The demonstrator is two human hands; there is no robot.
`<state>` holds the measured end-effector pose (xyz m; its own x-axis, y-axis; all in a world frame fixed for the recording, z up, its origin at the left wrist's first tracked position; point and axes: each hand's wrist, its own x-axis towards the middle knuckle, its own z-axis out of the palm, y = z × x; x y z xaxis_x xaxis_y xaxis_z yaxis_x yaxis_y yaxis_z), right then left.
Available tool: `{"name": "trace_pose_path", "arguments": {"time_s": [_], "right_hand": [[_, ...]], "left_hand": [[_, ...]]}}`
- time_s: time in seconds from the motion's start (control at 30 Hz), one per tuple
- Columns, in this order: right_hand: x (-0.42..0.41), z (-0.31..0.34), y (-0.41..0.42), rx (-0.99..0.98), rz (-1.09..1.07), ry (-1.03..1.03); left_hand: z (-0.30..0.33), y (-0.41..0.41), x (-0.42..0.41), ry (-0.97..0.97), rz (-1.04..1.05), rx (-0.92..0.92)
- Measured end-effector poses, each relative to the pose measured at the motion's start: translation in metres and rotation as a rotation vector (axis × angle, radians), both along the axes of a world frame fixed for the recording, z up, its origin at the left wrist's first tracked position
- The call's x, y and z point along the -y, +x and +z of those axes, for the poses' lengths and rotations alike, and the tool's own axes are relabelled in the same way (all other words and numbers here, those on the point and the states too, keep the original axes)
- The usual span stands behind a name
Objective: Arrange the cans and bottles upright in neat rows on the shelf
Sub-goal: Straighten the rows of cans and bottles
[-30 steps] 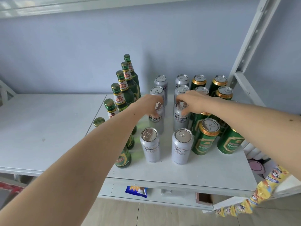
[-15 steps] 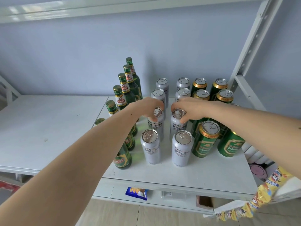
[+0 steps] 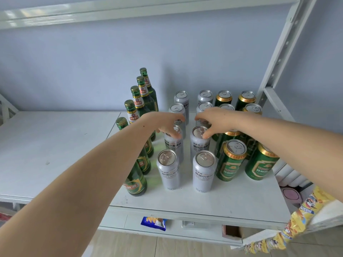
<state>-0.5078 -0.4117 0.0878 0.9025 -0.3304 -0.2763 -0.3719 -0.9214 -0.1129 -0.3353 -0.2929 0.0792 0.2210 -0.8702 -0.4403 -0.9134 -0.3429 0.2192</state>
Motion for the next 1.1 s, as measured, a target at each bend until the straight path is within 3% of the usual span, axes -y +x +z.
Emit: {"name": "trace_pose_path", "arguments": {"time_s": [0.17, 0.27, 0.47, 0.63, 1.1], "right_hand": [[0.029, 0.014, 0.003, 0.183, -0.201, -0.015], [0.041, 0.013, 0.008, 0.25, -0.255, -0.056], [0.054, -0.008, 0.027, 0.173, -0.209, -0.064], [0.066, -0.023, 0.042, 0.095, -0.201, -0.195], [0.069, -0.022, 0.054, 0.04, -0.134, -0.201]], "left_hand": [[0.004, 0.004, 0.016, -0.193, 0.177, 0.174], [-0.005, 0.01, 0.028, -0.263, 0.251, 0.187], [-0.023, 0.021, 0.049, -0.311, 0.178, 0.156], [-0.034, 0.026, 0.065, -0.29, 0.156, 0.152], [-0.034, 0.037, 0.074, -0.299, 0.155, 0.17]]}}
